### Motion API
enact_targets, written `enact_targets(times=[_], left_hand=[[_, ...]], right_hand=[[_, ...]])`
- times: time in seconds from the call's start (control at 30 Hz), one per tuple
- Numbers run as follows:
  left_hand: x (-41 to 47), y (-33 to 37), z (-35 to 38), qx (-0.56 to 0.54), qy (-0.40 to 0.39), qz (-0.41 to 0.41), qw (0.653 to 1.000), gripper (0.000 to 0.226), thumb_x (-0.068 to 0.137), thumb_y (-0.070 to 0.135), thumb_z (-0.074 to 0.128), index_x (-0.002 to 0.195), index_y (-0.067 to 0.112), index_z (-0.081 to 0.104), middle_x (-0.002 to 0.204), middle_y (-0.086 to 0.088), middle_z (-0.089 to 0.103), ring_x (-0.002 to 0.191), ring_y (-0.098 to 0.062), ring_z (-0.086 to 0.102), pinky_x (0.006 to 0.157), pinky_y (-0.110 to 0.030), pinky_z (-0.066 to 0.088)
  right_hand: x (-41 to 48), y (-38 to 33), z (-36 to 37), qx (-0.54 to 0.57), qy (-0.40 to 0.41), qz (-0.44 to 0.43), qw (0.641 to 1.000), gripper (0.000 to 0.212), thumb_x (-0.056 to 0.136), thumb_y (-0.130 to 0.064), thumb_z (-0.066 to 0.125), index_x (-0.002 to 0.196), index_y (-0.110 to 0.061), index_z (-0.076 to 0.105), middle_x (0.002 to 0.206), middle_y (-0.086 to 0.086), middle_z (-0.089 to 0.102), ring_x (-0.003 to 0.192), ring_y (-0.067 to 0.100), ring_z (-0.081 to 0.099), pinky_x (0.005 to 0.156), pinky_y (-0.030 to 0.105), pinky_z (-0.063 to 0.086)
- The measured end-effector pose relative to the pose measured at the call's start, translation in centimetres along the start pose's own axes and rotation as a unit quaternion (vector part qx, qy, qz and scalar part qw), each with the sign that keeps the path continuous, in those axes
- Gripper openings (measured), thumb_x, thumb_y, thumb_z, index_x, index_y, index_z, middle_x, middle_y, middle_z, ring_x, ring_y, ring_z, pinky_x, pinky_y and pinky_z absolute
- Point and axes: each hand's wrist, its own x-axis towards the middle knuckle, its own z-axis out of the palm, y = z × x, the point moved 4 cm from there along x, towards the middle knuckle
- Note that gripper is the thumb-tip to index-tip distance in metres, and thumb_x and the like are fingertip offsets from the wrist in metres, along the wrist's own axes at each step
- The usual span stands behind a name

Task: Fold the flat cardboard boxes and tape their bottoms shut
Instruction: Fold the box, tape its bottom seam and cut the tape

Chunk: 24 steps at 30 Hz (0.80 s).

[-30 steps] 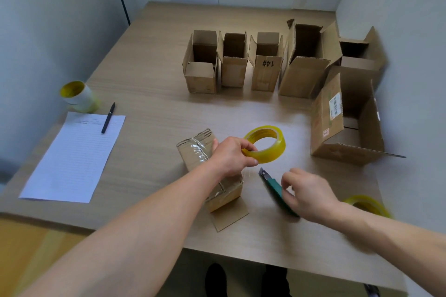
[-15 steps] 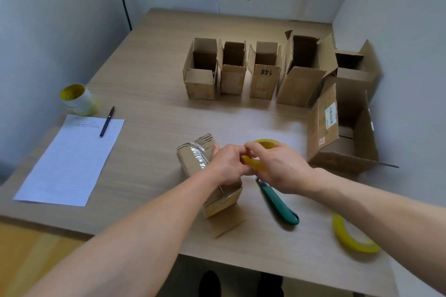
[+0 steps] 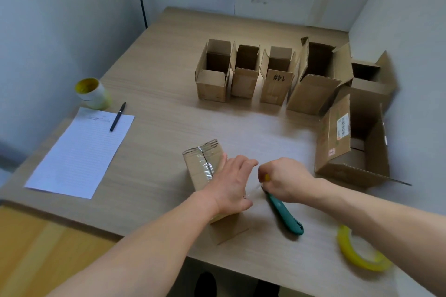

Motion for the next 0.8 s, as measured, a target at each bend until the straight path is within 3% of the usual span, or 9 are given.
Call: enact_targets(times=[0.13, 0.2, 0.3, 0.4, 0.47, 0.53, 0.67, 0.8], left_hand=[[-0.2, 0.3, -0.2, 0.007, -0.009, -0.005, 1.0, 0.098, 0.072, 0.035, 0.074, 0.151, 0.019, 0.018, 0.14, -0.003, 0.029, 0.135, -0.026, 0.031, 0.119, -0.045, -0.009], [-0.2, 0.4, -0.1, 0.008, -0.011, -0.005, 1.0, 0.1, 0.073, 0.033, 0.073, 0.152, 0.02, 0.015, 0.142, -0.003, 0.027, 0.137, -0.025, 0.029, 0.119, -0.046, -0.01], [-0.5, 0.5, -0.2, 0.008, -0.013, 0.001, 1.0, 0.102, 0.073, 0.032, 0.071, 0.154, 0.02, 0.01, 0.145, -0.003, 0.023, 0.14, -0.025, 0.025, 0.119, -0.048, -0.011], [-0.7, 0.5, -0.2, 0.015, -0.02, 0.014, 1.0, 0.1, 0.076, 0.035, 0.068, 0.154, 0.019, 0.009, 0.146, -0.004, 0.022, 0.14, -0.023, 0.022, 0.12, -0.049, -0.01], [-0.7, 0.7, -0.2, 0.017, -0.021, 0.022, 0.999, 0.094, 0.079, 0.038, 0.065, 0.154, 0.018, 0.011, 0.146, -0.005, 0.024, 0.139, -0.024, 0.024, 0.12, -0.049, -0.009], [-0.6, 1.1, -0.4, 0.016, -0.024, 0.022, 0.999, 0.087, 0.084, 0.037, 0.061, 0.154, 0.016, 0.013, 0.146, -0.006, 0.025, 0.14, -0.026, 0.024, 0.119, -0.046, -0.011], [-0.5, 1.9, -0.6, 0.035, -0.048, 0.019, 0.998, 0.082, 0.083, 0.02, 0.055, 0.154, 0.015, 0.015, 0.149, -0.008, 0.022, 0.142, -0.026, 0.019, 0.119, -0.044, -0.012], [-0.5, 2.7, -0.6, 0.046, -0.092, 0.043, 0.994, 0.077, 0.079, 0.009, 0.053, 0.149, 0.018, 0.023, 0.145, -0.005, 0.025, 0.139, -0.024, 0.029, 0.12, -0.05, -0.011]], right_hand=[[-0.2, -0.5, -0.7, -0.048, -0.008, -0.029, 0.998, 0.02, 0.087, -0.027, 0.047, 0.097, -0.03, 0.065, 0.088, -0.006, 0.06, 0.09, 0.023, 0.06, 0.072, 0.033, 0.051], [-0.2, -1.1, -0.8, -0.137, 0.01, -0.071, 0.988, 0.014, 0.088, -0.024, 0.046, 0.092, -0.026, 0.059, 0.091, -0.003, 0.061, 0.088, 0.026, 0.061, 0.059, 0.03, 0.041], [-0.1, -0.2, -1.9, -0.201, 0.018, -0.069, 0.977, 0.009, 0.089, -0.021, 0.047, 0.092, -0.025, 0.055, 0.094, 0.001, 0.06, 0.087, 0.027, 0.061, 0.056, 0.03, 0.031], [0.1, 1.8, -3.0, -0.176, 0.049, -0.028, 0.983, 0.003, 0.087, -0.023, 0.045, 0.085, -0.024, 0.046, 0.084, -0.003, 0.052, 0.078, 0.025, 0.054, 0.051, 0.027, 0.033], [0.1, 2.6, -3.5, -0.134, 0.082, -0.016, 0.987, 0.004, 0.086, -0.027, 0.047, 0.083, -0.025, 0.047, 0.083, -0.004, 0.055, 0.08, 0.025, 0.057, 0.06, 0.031, 0.048], [-0.1, 2.7, -4.1, -0.091, 0.106, 0.0, 0.99, 0.004, 0.086, -0.029, 0.048, 0.084, -0.026, 0.049, 0.085, -0.004, 0.058, 0.082, 0.026, 0.058, 0.068, 0.036, 0.053], [-0.4, 2.1, -5.3, -0.042, 0.137, 0.031, 0.989, 0.004, 0.089, -0.026, 0.05, 0.089, -0.026, 0.053, 0.083, -0.002, 0.062, 0.078, 0.027, 0.057, 0.064, 0.032, 0.049], [-1.1, 1.2, -6.1, -0.016, 0.151, 0.046, 0.987, 0.005, 0.091, -0.023, 0.052, 0.088, -0.026, 0.053, 0.08, -0.002, 0.058, 0.074, 0.024, 0.053, 0.056, 0.027, 0.037]])
